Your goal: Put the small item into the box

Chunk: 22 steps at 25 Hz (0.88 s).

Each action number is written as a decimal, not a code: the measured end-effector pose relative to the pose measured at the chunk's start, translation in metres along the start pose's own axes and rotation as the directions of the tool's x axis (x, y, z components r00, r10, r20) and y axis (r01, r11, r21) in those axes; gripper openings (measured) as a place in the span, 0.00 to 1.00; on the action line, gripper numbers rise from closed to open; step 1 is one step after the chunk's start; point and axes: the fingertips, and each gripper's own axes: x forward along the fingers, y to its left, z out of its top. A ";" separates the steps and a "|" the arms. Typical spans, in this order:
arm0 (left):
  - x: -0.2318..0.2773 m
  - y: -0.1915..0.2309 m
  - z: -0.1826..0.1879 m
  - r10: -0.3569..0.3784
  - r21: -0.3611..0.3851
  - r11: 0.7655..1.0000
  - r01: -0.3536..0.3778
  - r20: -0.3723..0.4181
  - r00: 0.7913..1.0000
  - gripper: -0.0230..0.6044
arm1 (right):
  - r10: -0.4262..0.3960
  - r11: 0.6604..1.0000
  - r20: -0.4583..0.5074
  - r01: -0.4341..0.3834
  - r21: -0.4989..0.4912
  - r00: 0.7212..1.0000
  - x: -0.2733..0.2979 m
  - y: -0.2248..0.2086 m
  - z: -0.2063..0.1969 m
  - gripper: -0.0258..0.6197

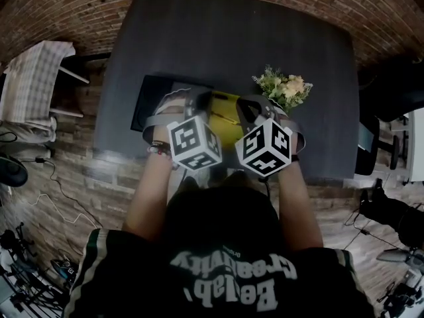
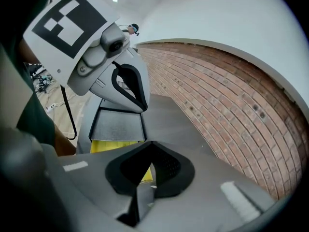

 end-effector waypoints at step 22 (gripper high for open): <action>-0.039 0.026 0.043 0.002 -0.015 1.000 0.000 0.107 0.994 0.04 | -0.067 0.998 0.092 0.068 -0.011 0.994 -0.056 -0.043 0.036 0.05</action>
